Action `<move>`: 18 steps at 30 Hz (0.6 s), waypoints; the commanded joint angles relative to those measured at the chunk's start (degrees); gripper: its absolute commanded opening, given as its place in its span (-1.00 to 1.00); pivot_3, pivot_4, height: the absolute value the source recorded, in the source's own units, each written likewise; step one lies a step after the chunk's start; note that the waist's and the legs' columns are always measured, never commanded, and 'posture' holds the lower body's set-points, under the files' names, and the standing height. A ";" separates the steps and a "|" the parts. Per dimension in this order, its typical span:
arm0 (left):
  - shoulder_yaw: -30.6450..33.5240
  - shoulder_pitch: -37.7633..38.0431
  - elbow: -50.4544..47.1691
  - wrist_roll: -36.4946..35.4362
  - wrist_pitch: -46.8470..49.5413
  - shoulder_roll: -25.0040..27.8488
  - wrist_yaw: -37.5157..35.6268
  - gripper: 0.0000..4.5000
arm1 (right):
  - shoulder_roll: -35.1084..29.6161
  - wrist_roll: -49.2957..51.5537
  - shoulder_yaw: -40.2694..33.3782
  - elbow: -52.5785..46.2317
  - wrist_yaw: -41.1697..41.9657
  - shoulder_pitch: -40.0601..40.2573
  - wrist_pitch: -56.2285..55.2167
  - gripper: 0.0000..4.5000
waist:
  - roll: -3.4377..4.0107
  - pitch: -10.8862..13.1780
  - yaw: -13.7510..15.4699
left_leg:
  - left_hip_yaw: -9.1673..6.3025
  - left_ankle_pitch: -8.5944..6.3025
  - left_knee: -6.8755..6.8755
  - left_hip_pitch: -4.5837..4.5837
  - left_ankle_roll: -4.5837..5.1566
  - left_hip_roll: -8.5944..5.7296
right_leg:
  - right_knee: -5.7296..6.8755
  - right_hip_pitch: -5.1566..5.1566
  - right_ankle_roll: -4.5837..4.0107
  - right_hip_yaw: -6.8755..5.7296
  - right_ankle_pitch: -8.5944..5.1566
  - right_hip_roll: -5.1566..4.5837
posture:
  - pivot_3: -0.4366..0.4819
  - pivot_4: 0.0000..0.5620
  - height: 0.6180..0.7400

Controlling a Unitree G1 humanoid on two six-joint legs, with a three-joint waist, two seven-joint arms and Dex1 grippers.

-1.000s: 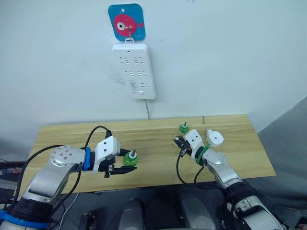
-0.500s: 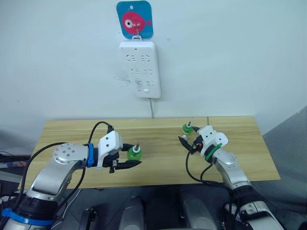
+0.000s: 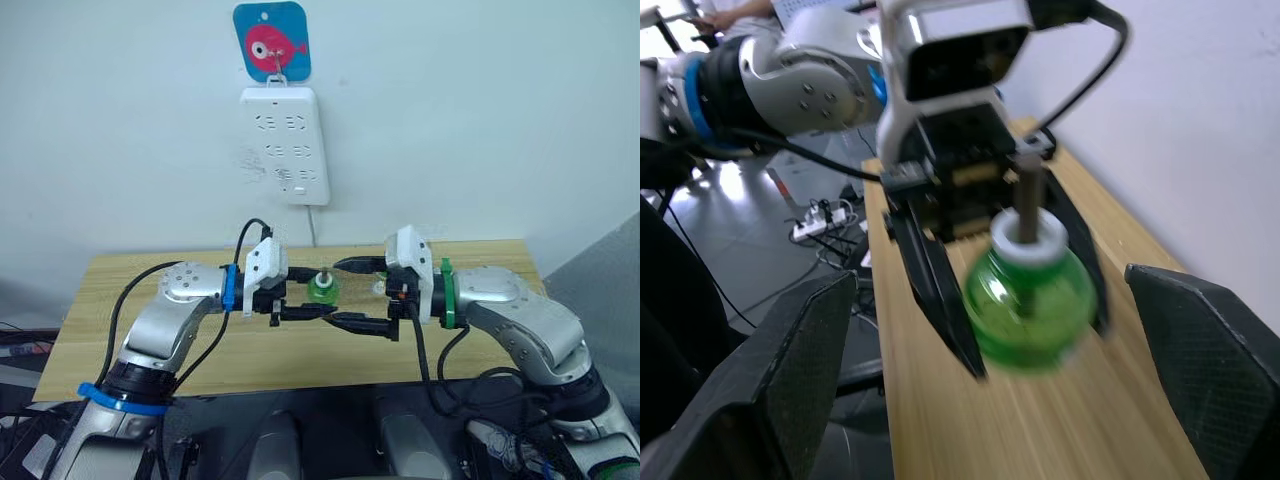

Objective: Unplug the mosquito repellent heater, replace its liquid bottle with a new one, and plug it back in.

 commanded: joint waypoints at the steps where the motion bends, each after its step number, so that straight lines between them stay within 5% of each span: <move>1: 0.10 -0.60 -0.66 -0.51 -1.09 -0.26 -0.51 0.03 | 1.09 -0.46 0.30 0.27 -0.55 -0.94 -0.69 1.00 | 0.00 0.00 -0.22 | 0.00 0.00 0.00 0.00 0.00 0.00 | 0.00 0.00 0.00 0.00 0.00 0.00 | -0.38 -0.32 0.75; 5: -0.38 -0.54 -0.68 -0.31 -1.77 -0.44 -0.91 0.03 | 2.45 -1.22 0.45 1.15 -0.85 -1.21 -0.98 1.00 | 0.00 0.00 -0.42 | -0.01 0.00 0.00 0.00 0.00 0.00 | 0.02 -0.01 0.00 -0.01 0.00 -0.01 | -0.38 -0.33 0.75; 7: -0.45 -0.46 -0.84 -0.35 -1.77 -0.62 -0.85 0.03 | 3.03 -1.57 0.36 1.55 -1.07 -1.32 -1.23 0.83 | 0.00 0.00 -0.49 | -0.02 0.00 0.00 0.00 0.00 0.00 | 0.01 -0.01 0.00 -0.01 0.00 -0.01 | -0.38 -0.33 0.75; 16: -0.57 -0.75 -2.82 -1.88 0.31 -1.25 -1.04 0.03 | 3.18 -5.24 2.00 2.61 -1.17 -1.84 -3.25 -0.55 | 0.00 0.00 -0.97 | -0.03 0.00 -0.01 0.00 0.00 0.00 | 0.02 -0.01 0.00 -0.03 0.00 -0.01 | -0.38 -0.33 0.75; 18: -0.22 -0.83 -3.58 -3.09 1.96 -1.37 -1.09 0.03 | 3.09 -5.74 2.11 2.59 -1.12 -1.84 -3.70 -0.64 | 0.00 0.00 -1.02 | -0.04 0.00 0.00 0.00 0.00 0.00 | 0.02 0.00 0.00 -0.03 0.00 -0.01 | -0.38 -0.33 0.75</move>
